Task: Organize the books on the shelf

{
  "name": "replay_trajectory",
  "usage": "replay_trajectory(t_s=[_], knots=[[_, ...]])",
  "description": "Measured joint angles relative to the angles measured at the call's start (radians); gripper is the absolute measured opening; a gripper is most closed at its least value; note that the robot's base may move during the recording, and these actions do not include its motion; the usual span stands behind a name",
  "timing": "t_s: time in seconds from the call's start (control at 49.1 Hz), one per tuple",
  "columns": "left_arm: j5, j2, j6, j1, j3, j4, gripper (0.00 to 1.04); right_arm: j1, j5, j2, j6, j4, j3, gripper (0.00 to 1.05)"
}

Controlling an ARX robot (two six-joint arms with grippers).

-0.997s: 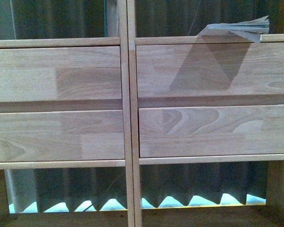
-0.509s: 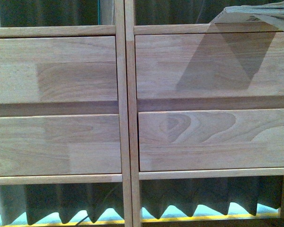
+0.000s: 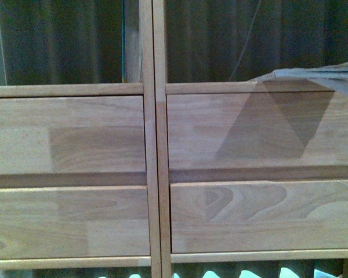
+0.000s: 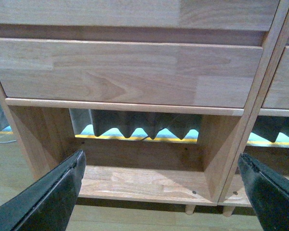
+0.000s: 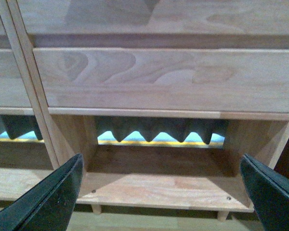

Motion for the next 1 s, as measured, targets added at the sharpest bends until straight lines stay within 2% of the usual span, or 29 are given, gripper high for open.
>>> replay_trajectory(t_s=[0.814, 0.895, 0.997], knots=[[0.000, 0.000, 0.000, 0.000, 0.000, 0.000, 0.97, 0.000, 0.000, 0.000, 0.000, 0.000, 0.000, 0.98], [0.000, 0.000, 0.000, 0.000, 0.000, 0.000, 0.97, 0.008, 0.004, 0.029, 0.056, -0.076, 0.018, 0.98], [0.000, 0.000, 0.000, 0.000, 0.000, 0.000, 0.97, 0.000, -0.025, 0.132, 0.143, -0.077, 0.051, 0.98]])
